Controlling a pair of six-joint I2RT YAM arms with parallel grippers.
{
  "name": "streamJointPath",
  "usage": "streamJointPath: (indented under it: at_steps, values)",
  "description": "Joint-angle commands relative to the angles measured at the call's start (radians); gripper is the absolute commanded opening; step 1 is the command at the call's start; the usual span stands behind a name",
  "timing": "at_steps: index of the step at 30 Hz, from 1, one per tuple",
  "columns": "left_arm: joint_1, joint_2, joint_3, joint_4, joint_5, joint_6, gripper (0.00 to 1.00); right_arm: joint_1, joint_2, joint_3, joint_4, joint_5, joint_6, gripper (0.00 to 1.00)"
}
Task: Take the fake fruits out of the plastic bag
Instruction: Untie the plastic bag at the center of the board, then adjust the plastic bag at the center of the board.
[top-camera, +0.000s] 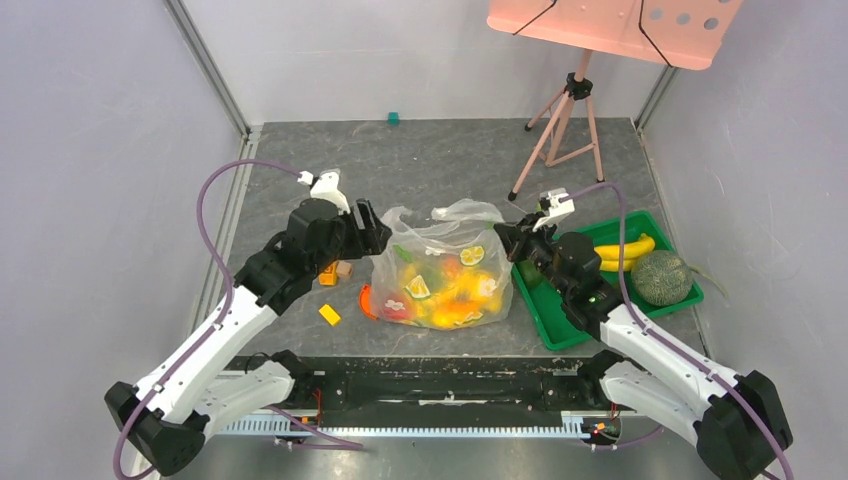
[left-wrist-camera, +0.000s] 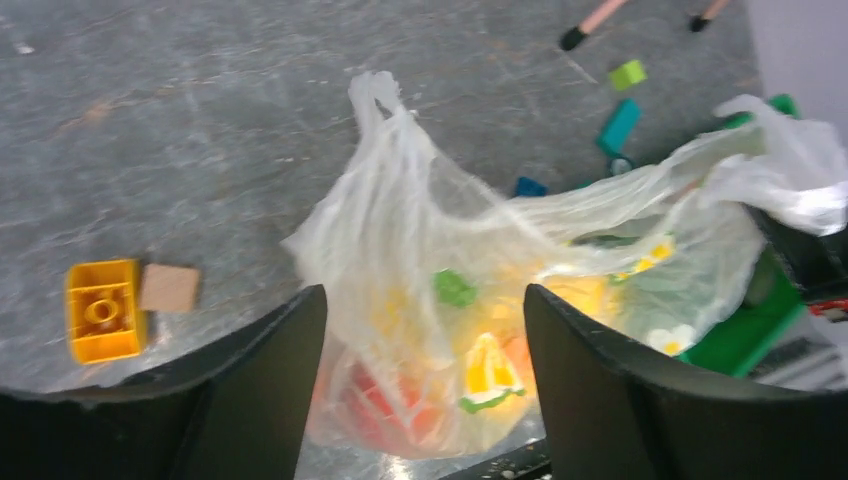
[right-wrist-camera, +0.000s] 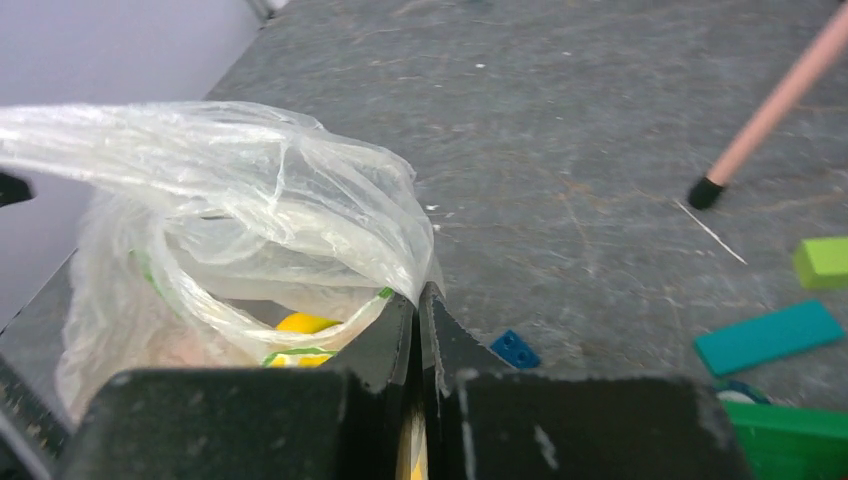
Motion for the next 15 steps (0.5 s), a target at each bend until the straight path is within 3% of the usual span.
streamJointPath:
  at_steps: [1,15]
  values:
    - [0.003,0.021,0.030,0.127,0.139,0.037,0.83,-0.002,-0.014,-0.004,0.111,-0.216,-0.066,0.00]
    - [0.003,0.359,0.208,0.020,0.025,-0.028,0.88,-0.001,-0.192,-0.153,0.157,-0.481,-0.166,0.00]
